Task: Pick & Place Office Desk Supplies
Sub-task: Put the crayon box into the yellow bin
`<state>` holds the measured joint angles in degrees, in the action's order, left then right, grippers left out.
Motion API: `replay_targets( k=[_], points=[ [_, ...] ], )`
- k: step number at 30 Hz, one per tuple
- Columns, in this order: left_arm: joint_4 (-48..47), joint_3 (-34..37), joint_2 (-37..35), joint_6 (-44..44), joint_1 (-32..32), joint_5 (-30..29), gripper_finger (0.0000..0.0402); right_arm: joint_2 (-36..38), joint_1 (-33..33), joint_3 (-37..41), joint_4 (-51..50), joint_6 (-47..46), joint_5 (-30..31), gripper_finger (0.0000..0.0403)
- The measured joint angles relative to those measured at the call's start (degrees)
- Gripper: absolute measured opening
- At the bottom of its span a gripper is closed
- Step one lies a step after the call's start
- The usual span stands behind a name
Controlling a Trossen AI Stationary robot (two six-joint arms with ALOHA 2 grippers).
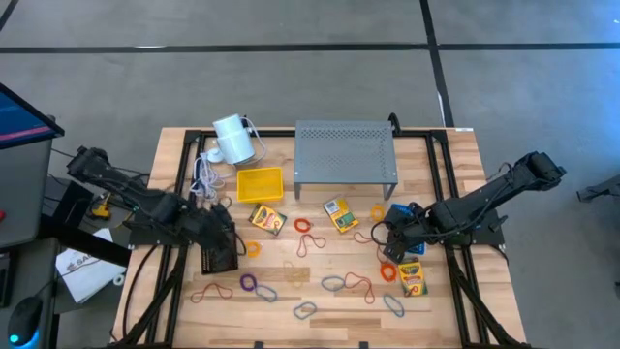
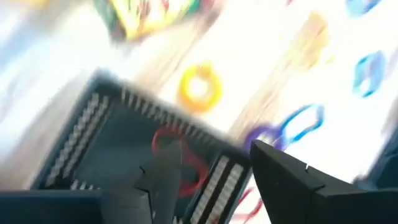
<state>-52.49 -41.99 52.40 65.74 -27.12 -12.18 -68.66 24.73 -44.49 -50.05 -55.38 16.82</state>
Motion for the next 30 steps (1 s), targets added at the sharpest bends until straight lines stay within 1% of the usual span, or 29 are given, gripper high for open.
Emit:
replay_targets(
  k=[2, 4, 8, 10, 14, 18, 25, 30],
  points=[
    [1.6, 0.0, -1.9, -2.4, 1.7, -1.7, 0.0177, 0.0, 0.0, 0.0, 0.0, 0.2, 0.0, 0.0147],
    [3.4, 0.0, -2.3, -5.9, 4.6, -2.5, 0.0171, 0.0, -0.1, 0.0, 0.0, 0.3, 0.0, 0.0147],
    [8.4, 0.0, -0.1, -17.2, 11.8, 0.6, 0.0161, 0.0, -0.2, 0.0, 0.0, 0.3, 0.0, 0.0147],
    [9.8, 0.0, 1.3, -20.6, 15.8, 1.7, 0.0160, 0.0, -0.2, 0.0, 0.0, 0.3, 0.0, 0.0147],
    [8.4, 0.0, 3.6, -22.4, 23.4, 4.9, 0.0168, 0.0, 0.1, 0.0, 0.0, 0.1, 0.0, 0.0147],
    [8.5, 0.0, 5.6, -24.2, 28.6, 9.8, 0.0183, 0.0, 0.8, 0.0, 0.0, 0.0, 0.1, 0.0147],
    [8.9, 0.1, 9.5, -27.7, 34.1, 13.2, 0.0200, 0.0, 1.6, 0.0, 0.0, 0.0, 1.2, 0.0147],
    [10.8, 2.1, 11.9, -29.8, 36.8, 14.4, 0.0203, 0.0, 1.6, 0.0, 0.0, 0.1, 1.2, 0.0147]
  ],
)
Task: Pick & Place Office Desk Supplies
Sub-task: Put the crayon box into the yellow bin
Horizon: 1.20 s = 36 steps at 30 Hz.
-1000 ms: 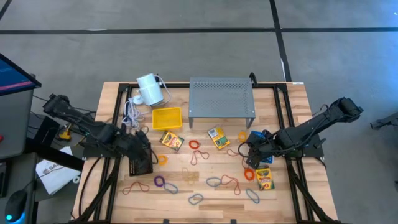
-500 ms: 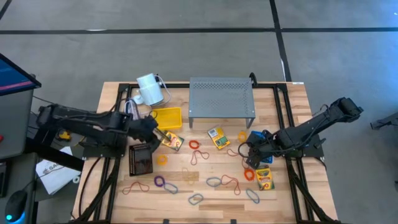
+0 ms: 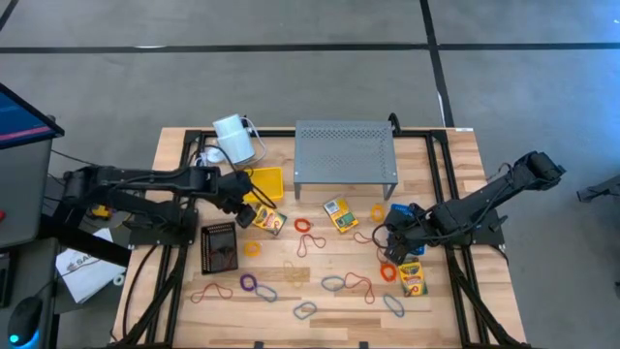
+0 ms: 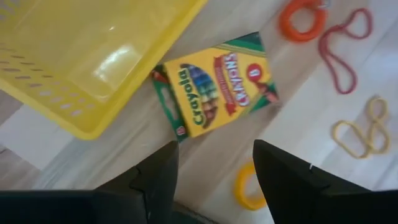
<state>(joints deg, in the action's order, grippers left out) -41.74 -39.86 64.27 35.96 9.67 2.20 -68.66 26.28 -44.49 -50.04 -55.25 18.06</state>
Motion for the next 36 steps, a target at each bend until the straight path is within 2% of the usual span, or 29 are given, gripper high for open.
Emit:
replay_targets(
  k=[11, 29, 36],
  points=[
    [6.8, 5.6, 0.0, -1.6, 3.5, 1.3, 0.0203, 0.0, 0.0, 0.0, 0.0, 0.4, 0.0, 0.0147],
    [16.5, 13.0, 0.0, -1.5, 3.5, 1.4, 0.0202, 0.0, -0.1, 0.0, 0.0, 0.4, 0.0, 0.0147],
    [17.5, 13.5, 0.0, -1.5, 3.5, 1.5, 0.0200, 0.0, 0.0, 0.0, 0.6, 0.4, 0.0, 0.0147]
  ],
)
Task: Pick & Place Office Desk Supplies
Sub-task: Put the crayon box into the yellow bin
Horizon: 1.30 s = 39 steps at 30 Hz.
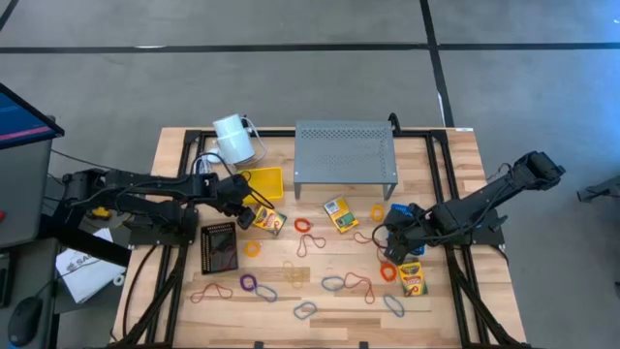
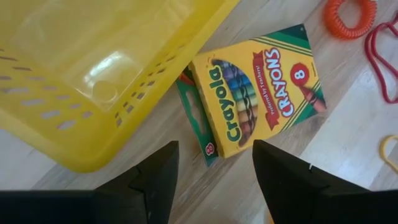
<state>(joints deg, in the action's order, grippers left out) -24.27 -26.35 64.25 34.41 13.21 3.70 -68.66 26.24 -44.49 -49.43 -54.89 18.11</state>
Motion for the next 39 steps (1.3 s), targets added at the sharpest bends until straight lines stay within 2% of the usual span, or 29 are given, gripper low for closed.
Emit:
replay_targets(
  k=[7, 19, 27, 33, 39],
  points=[
    [0.5, 0.0, 1.4, 0.0, -0.1, 0.4, 0.0190, 0.0, 0.0, 0.0, 2.7, 1.4, 0.0, 0.0147],
    [6.8, -0.3, 11.0, -1.2, -0.1, 2.3, 0.0188, 0.0, 0.0, 0.0, 2.8, 1.5, 0.0, 0.0147],
    [6.7, 0.0, 9.6, -1.5, -0.1, 2.3, 0.0171, 0.0, 0.0, 0.0, 2.8, 2.3, 0.0, 0.0147],
    [6.5, 0.1, 8.5, -1.7, -0.1, 2.9, 0.0126, 0.0, -0.2, 0.0, 2.8, 2.4, 0.0, 0.0147],
    [6.2, 0.1, 8.5, -1.8, -0.1, 4.2, 0.0042, 0.0, -0.1, 0.0, 2.8, 2.4, 0.0, 0.0147]
  ],
)
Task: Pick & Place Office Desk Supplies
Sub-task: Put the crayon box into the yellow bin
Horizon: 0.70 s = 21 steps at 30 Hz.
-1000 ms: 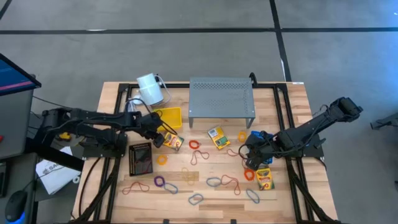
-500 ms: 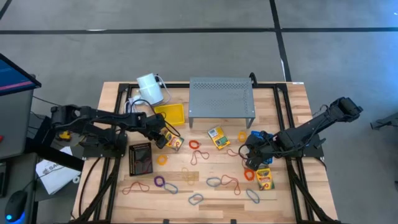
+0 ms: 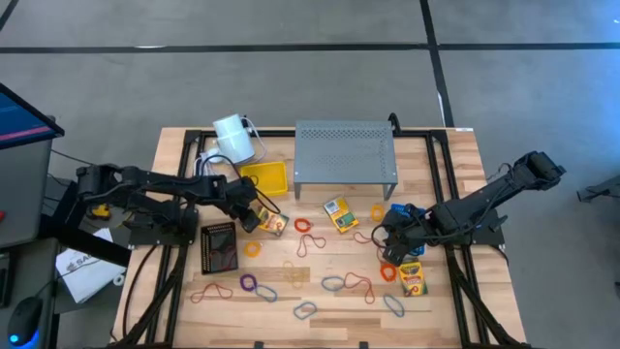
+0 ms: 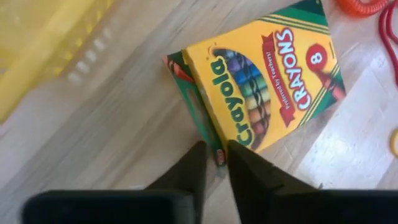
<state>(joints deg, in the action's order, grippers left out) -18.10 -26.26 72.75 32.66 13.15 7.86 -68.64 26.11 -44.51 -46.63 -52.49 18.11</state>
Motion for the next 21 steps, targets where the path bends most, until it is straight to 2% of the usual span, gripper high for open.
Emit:
replay_targets(
  k=[3, 21],
  points=[
    [0.0, 0.0, 0.0, -0.9, -0.2, 0.2, 0.0008, 0.0, 0.0, 0.0, 0.0, 0.0, 0.0, 0.0147],
    [1.1, -0.1, -1.2, 2.0, -3.9, 2.7, 0.0001, 0.0, 0.0, 0.0, 0.4, 0.6, 0.0, 0.0147]
  ],
)
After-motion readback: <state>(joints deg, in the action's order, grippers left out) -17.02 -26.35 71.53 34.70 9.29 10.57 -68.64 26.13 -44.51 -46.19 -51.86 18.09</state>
